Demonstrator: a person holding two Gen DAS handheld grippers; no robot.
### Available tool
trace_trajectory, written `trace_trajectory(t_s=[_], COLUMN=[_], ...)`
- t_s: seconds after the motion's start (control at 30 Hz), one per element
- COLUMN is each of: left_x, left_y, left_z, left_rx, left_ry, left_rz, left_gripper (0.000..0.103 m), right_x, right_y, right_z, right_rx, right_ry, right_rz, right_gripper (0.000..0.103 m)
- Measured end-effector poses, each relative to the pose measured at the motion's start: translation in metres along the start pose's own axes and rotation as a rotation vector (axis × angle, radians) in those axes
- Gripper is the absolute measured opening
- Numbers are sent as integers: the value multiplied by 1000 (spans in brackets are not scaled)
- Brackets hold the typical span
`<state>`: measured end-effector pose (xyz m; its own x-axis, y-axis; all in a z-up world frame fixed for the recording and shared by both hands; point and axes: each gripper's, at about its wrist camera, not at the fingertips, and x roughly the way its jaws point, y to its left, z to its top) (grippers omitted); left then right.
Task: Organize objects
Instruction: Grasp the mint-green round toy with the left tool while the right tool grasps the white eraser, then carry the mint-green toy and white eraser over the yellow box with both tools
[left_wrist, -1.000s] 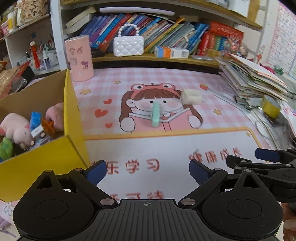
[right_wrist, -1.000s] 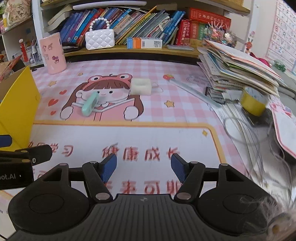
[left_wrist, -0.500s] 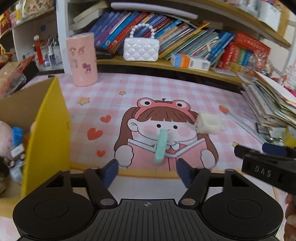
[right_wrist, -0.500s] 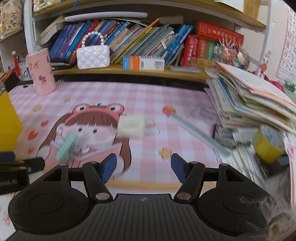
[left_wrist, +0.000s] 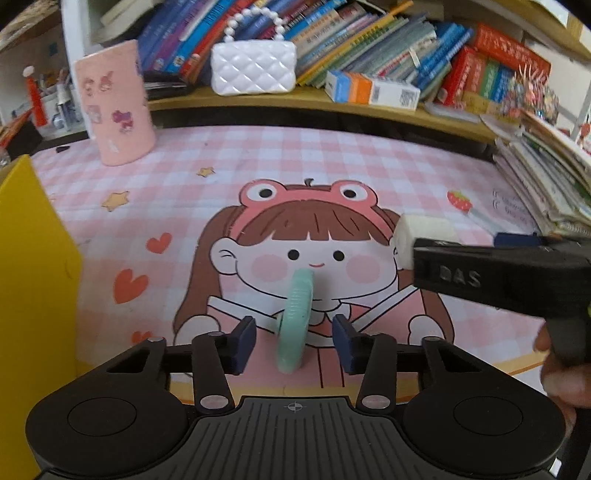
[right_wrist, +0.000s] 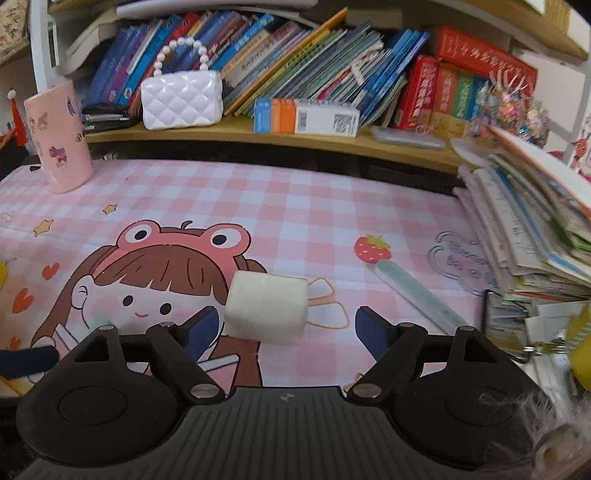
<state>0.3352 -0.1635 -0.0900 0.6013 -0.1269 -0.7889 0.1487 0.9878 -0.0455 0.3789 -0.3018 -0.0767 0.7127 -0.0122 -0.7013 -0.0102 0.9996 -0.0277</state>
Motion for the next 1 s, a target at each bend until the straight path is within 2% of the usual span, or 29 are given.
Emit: trace_trajectory(t_s=[0.1, 0.2, 0.3, 0.33, 0.43, 0.73, 1.0], left_x=[7, 10, 11, 10, 4, -39, -80], left_y=[-3, -4, -1, 1, 6, 17, 26], left_z=[0, -1, 1, 1, 3, 8, -11], left_rx=[12, 20, 9, -1, -32, -87, -91], left_ry=[12, 9, 9, 12, 1, -78, -114], left_rz=[-5, 4, 7, 2, 2, -47, -98], left_gripper=[36, 29, 17, 17, 17, 17, 17], right_x=[12, 20, 26, 27, 24, -15, -71], right_y=[1, 3, 4, 3, 4, 1, 10], right_z=[2, 3, 2, 1, 2, 3, -12], right_rx=[4, 4, 8, 17, 22, 81, 60], right_ry=[24, 38, 58, 60, 62, 36, -9], right_rz=[7, 15, 29, 49, 63, 98, 126], right_gripper=[80, 73, 59, 51, 45, 43, 43])
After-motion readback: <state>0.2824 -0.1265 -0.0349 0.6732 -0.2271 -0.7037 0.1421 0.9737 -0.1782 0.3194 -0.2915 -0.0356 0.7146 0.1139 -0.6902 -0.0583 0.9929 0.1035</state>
